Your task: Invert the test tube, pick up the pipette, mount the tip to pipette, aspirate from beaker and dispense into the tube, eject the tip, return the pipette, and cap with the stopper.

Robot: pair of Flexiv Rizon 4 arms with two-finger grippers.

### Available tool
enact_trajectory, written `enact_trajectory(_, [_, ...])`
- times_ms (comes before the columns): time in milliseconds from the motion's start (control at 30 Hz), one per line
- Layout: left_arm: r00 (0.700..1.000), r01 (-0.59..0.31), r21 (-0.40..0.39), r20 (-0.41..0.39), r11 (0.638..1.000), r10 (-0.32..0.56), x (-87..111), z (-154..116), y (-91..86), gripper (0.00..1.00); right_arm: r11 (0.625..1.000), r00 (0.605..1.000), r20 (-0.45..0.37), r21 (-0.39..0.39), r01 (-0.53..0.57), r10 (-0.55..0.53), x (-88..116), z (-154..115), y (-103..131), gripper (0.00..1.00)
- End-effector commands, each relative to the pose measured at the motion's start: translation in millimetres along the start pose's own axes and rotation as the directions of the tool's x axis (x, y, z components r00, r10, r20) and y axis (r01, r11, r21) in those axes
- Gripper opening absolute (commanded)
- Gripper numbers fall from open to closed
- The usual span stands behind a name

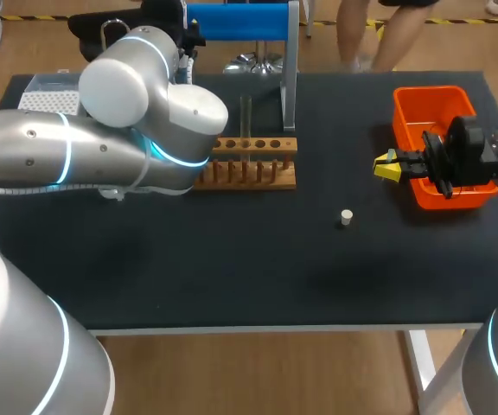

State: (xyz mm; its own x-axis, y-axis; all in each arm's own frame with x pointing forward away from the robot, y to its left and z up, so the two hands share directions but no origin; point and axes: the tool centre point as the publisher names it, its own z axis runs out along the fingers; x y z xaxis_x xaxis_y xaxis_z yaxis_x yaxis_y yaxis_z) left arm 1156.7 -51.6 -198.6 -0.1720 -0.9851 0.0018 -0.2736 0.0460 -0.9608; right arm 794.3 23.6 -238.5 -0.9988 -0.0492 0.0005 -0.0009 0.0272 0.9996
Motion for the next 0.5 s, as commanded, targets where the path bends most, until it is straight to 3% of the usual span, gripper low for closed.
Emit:
enact_trajectory(33, [1.0,0.004,0.021,0.01,1.0,-0.004,2.3,5.4,5.5,0.49,1.0,1.0,0.003,0.003,0.0,0.0,1.3,0.2,0.7,0.0])
enact_trajectory(100, [1.0,0.01,0.023,0.015,1.0,-0.01,1.7,6.1,6.0,0.5,1.0,1.0,0.003,0.003,0.0,0.0,1.3,0.2,0.7,0.0])
enact_trajectory(167, [1.0,0.012,0.023,0.019,1.0,-0.013,1.4,6.4,6.5,0.57,1.0,1.0,0.003,0.003,0.0,0.0,1.3,0.2,0.7,0.0])
enact_trajectory(500, [0.999,0.017,0.03,0.029,0.999,-0.018,-0.8,9.6,8.2,0.48,1.0,1.0,0.003,0.003,0.0,0.0,1.3,0.2,0.7,0.0])
